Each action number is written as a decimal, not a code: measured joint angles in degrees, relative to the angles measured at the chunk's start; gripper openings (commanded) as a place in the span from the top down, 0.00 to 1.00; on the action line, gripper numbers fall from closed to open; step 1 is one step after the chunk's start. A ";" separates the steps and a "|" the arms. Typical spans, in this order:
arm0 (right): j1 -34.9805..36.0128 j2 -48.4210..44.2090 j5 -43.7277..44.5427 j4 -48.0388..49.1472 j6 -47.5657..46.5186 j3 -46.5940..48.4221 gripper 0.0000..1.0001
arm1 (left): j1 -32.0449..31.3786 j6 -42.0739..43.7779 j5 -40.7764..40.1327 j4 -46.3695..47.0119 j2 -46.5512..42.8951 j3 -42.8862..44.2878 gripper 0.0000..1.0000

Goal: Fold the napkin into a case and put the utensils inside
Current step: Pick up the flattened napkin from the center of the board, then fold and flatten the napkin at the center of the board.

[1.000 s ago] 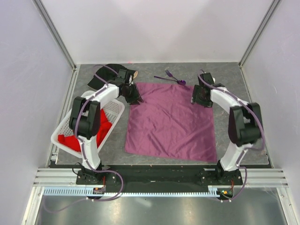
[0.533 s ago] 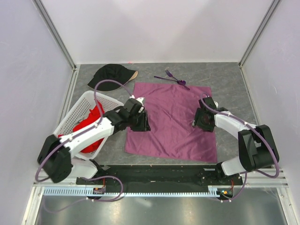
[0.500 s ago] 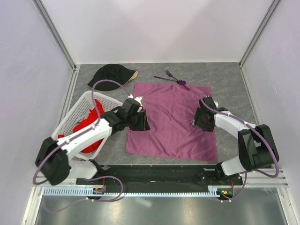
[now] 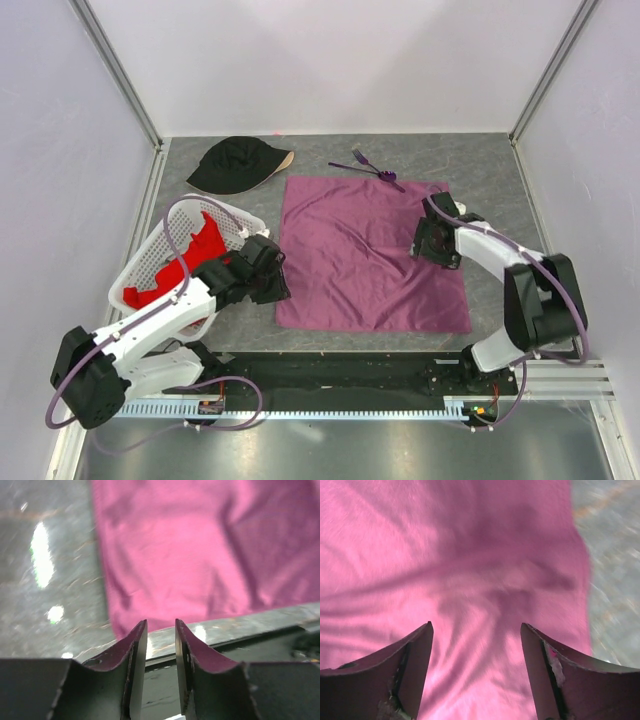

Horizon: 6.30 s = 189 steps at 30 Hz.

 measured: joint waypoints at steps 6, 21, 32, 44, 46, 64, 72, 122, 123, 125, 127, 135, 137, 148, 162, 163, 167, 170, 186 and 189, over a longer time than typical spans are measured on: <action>-0.13 -15.10 0.09 -5.49 3.04 -2.95 0.05 | 0.00 -5.86 -2.29 -3.72 -1.40 -6.05 0.60; -1.33 -22.77 3.15 -17.16 18.25 -12.63 0.13 | 0.00 -14.10 -0.55 -5.25 2.40 -8.48 0.61; -1.53 -25.99 3.50 -18.38 19.71 -13.40 0.30 | -0.04 -14.88 1.20 0.00 4.13 -10.27 0.89; -1.49 -19.45 -10.14 -6.78 9.20 -16.94 0.64 | 0.24 -14.84 0.59 1.57 4.96 -10.16 0.98; -1.20 -17.20 -12.09 -4.61 8.13 -17.27 0.64 | 0.57 -14.43 0.63 1.70 5.27 -9.92 0.98; -0.66 -20.81 -5.81 -9.20 9.38 -12.70 0.47 | 6.88 -9.25 4.00 6.67 7.39 -8.68 0.98; -1.90 -27.85 -3.72 -16.31 15.80 -17.25 0.50 | 6.88 -7.30 5.35 7.72 7.78 -8.41 0.98; 2.19 -17.84 1.51 -10.40 15.80 -14.47 0.56 | 9.77 -2.14 8.35 10.84 7.43 -5.46 0.98; 2.19 -17.81 1.51 -9.86 15.72 -14.47 0.56 | 9.77 -2.12 8.37 10.91 7.43 -5.46 0.98; 2.19 -17.51 1.31 -9.01 15.56 -14.47 0.56 | 9.77 -2.10 8.44 10.97 7.43 -5.46 0.98; 2.19 -16.72 1.07 -8.22 15.52 -14.47 0.56 | 9.77 -2.05 8.48 10.99 7.43 -5.46 0.98; 2.14 -14.03 0.31 -5.49 15.87 -14.64 0.66 | 9.77 -1.97 8.55 11.10 7.41 -5.49 0.98; 2.14 -13.97 0.68 -5.44 16.04 -14.75 0.75 | 9.77 -1.97 8.55 11.10 7.41 -5.51 0.98; 2.10 -16.39 0.31 -5.07 15.67 -14.91 1.00 | 10.54 -1.18 8.94 9.38 4.09 -5.18 0.98; 2.14 -47.95 -1.62 -14.21 3.43 30.10 1.00 | 12.61 6.69 12.35 2.21 -13.16 33.22 0.98; 2.14 -50.05 -1.97 -14.32 2.58 33.24 1.00 | 12.61 7.48 12.22 2.40 -15.41 35.89 0.98; 2.14 -56.39 -4.31 -13.79 -0.20 40.85 1.00 | 12.61 9.94 10.69 2.71 -24.20 43.41 0.98; 2.16 -59.45 -6.16 -12.59 -1.11 42.01 1.00 | 12.61 10.62 9.66 3.93 -28.44 46.66 0.98; 2.14 -48.17 5.88 -8.52 -5.35 33.83 1.00 | 12.83 14.10 -2.75 6.19 -7.19 44.39 0.98; 2.03 -38.16 8.52 -5.62 -6.27 29.77 1.00 | 14.91 14.93 -3.93 8.20 2.78 44.50 0.98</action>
